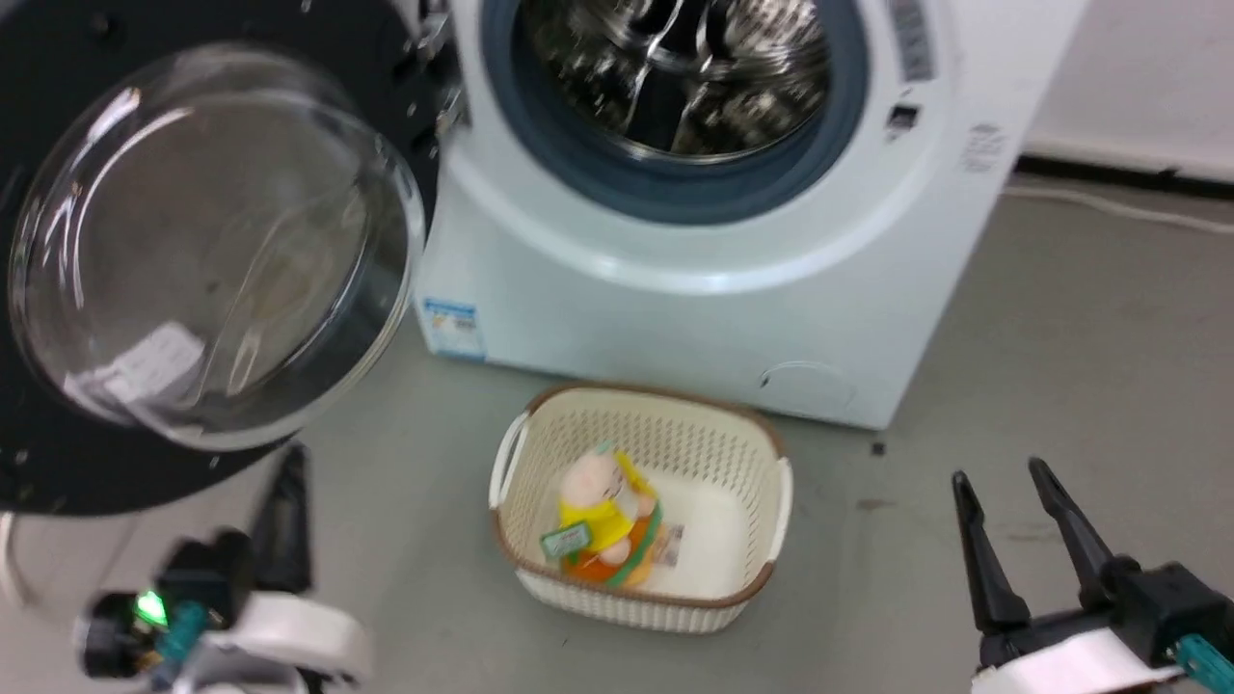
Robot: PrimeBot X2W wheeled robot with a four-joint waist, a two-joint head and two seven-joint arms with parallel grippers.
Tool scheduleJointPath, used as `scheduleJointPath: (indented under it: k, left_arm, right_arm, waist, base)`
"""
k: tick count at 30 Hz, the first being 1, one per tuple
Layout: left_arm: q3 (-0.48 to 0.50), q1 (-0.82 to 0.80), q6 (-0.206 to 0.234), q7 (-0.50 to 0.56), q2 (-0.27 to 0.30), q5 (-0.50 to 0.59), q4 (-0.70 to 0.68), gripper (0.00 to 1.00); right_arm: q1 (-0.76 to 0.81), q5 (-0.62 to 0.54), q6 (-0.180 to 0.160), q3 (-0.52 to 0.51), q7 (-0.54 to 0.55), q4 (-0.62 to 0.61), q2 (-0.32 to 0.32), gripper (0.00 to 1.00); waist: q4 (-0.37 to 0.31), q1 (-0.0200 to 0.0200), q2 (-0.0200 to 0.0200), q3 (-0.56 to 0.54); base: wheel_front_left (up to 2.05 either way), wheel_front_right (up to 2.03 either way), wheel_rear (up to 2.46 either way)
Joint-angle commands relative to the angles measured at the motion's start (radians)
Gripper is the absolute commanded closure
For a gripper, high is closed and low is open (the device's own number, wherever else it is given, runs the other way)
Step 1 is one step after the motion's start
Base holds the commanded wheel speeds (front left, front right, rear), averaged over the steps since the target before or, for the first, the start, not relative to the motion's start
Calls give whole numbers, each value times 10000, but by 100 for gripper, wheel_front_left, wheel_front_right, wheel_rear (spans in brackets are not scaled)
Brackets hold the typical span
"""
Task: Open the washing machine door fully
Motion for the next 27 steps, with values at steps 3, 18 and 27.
scheduleJointPath:
  k: [3, 18, 27]
  left_arm:
    - [-375, 621, -88, -54, -416, 38, -343, 100]
    - [-1241, 1861, 263, -55, -1208, 362, -163, 0]
    - [-1567, 1816, 308, -55, -1342, 415, 91, 0]
  right_arm:
    - [427, 34, 8, -141, -89, -102, 58, 0]
    - [946, 150, 8, -26, -109, 173, 128, 0]
    - [947, 309, 8, 82, -109, 353, 131, 0]
  waist:
    - [-656, 3, 0, -690]
    - [-1241, 3, 0, -1089]
    - [-1178, 3, 0, -1132]
  base:
    - [0, 0, 0]
    - [0, 0, 0]
    - [0, 0, 0]
